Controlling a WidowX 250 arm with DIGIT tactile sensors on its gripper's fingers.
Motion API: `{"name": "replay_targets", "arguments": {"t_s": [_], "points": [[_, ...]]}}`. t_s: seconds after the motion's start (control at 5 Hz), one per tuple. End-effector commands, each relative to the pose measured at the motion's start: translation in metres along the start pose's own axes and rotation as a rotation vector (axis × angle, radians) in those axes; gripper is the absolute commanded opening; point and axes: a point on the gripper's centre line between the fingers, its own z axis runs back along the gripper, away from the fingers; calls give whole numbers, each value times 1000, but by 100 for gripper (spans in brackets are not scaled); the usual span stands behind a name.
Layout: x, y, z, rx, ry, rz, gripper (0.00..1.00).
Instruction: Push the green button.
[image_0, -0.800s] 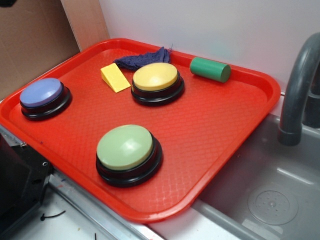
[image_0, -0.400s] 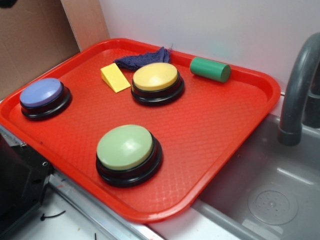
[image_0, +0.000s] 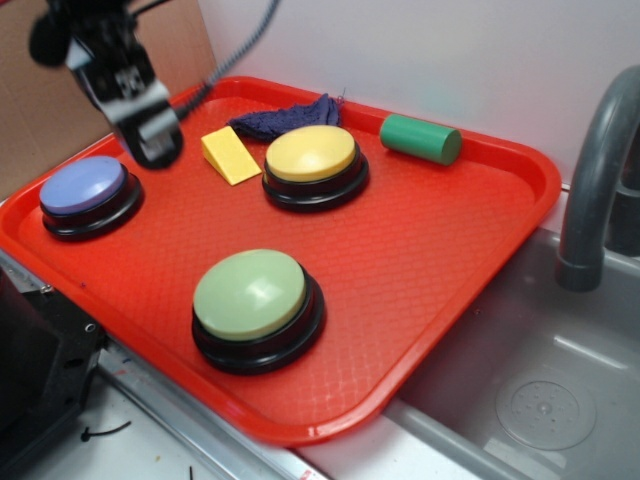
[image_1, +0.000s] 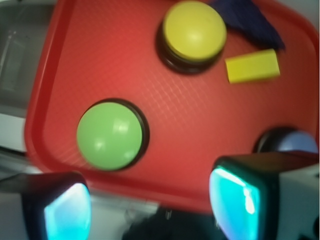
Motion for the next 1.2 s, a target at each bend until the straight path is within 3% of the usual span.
{"name": "replay_targets", "arguments": {"t_s": [0.0,0.6,1.0], "points": [[3,-14,-57,15,188,-78,100],[1,-21,-66,39,180,-71,100],[2,-27,-91,11,108,-72,100]]}}
